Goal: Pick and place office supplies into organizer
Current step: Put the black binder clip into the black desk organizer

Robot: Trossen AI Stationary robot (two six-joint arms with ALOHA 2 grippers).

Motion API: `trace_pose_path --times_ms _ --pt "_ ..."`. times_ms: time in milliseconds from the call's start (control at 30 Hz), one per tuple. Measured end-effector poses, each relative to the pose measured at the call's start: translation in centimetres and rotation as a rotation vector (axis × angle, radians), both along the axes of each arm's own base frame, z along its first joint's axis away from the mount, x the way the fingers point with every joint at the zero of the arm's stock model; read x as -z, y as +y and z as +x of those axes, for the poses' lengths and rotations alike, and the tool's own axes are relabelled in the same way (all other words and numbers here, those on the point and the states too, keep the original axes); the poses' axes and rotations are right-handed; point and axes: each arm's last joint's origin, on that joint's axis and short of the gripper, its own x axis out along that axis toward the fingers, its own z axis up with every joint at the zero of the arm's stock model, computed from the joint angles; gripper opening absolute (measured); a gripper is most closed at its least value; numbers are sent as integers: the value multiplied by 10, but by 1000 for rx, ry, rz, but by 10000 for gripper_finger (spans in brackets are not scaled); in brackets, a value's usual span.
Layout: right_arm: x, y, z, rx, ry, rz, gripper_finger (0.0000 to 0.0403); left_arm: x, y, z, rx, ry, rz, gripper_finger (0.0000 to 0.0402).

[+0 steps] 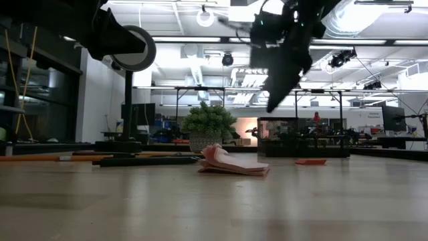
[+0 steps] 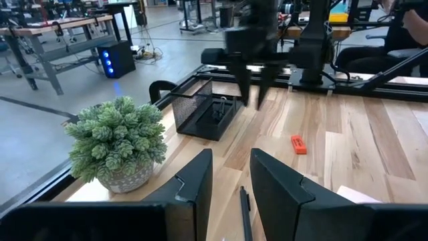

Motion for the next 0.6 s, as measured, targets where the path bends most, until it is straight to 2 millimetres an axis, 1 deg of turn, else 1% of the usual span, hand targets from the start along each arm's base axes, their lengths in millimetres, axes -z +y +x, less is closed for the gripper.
trace_pose_path --times_ms 133,267,400,500,600 --pt "-6 29 19 -87 -132 -17 90 0 0 0 23 15 18 90" --pt "-13 55 32 -177 -253 -39 89 2 -2 0 81 62 54 90" --pt "-17 74 43 -256 -349 -57 90 8 -2 -1 114 124 57 90" --pt "-10 84 52 -303 -379 -52 90 12 -2 -2 129 173 58 90" --pt "6 88 62 -333 -379 -34 92 14 -2 -3 131 196 58 90"
